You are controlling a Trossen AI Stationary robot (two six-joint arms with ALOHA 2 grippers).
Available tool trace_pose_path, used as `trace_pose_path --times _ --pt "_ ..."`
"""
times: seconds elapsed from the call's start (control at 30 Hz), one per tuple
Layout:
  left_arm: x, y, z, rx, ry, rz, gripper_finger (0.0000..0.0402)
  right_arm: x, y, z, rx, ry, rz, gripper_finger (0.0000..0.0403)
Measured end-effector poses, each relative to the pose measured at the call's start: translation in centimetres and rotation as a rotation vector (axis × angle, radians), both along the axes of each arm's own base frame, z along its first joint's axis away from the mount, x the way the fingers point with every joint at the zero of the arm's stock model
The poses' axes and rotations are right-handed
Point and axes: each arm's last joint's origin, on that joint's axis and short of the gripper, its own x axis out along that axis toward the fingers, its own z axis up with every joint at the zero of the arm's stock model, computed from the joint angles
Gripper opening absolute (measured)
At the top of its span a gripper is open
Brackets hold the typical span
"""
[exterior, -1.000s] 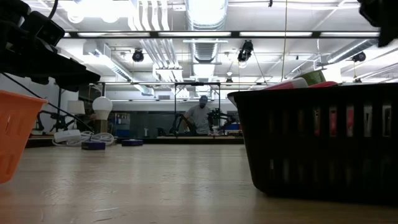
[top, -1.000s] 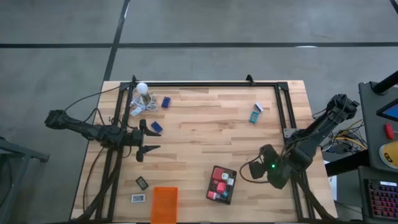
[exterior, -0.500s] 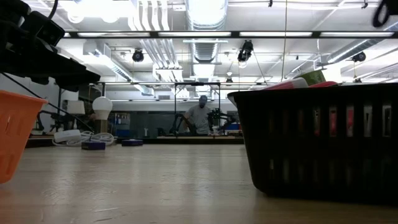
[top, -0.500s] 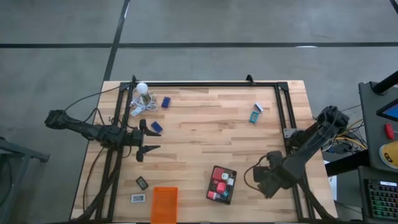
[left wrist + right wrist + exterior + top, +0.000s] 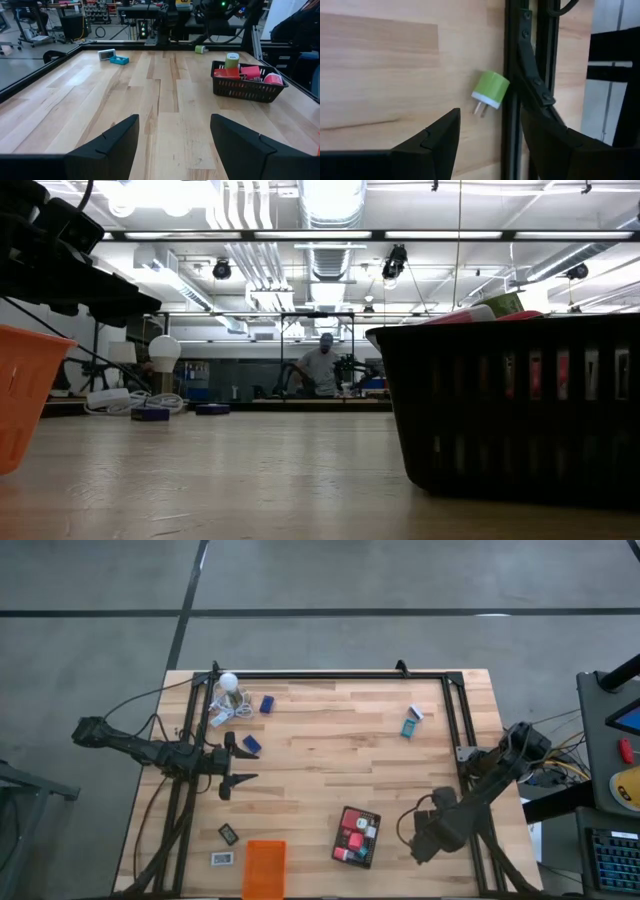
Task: Pick & Place Office items
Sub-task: Put the green charger adapter into the black bin
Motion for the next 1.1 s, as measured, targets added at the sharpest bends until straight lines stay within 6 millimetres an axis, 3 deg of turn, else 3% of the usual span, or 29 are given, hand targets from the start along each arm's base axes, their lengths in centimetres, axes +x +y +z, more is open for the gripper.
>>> trace_pose_path --times 0.33,1.1 --pt "0.0 0.0 0.0 0.000 0.000 0.000 0.0252 -1.1 0.7 0.2 0.043 0.041 -0.087 0.0203" --pt "0.0 0.0 0.0 0.000 0.000 0.000 0.0253 -2.7 -0.5 -4.9 0.079 0.010 -0.066 0.0203"
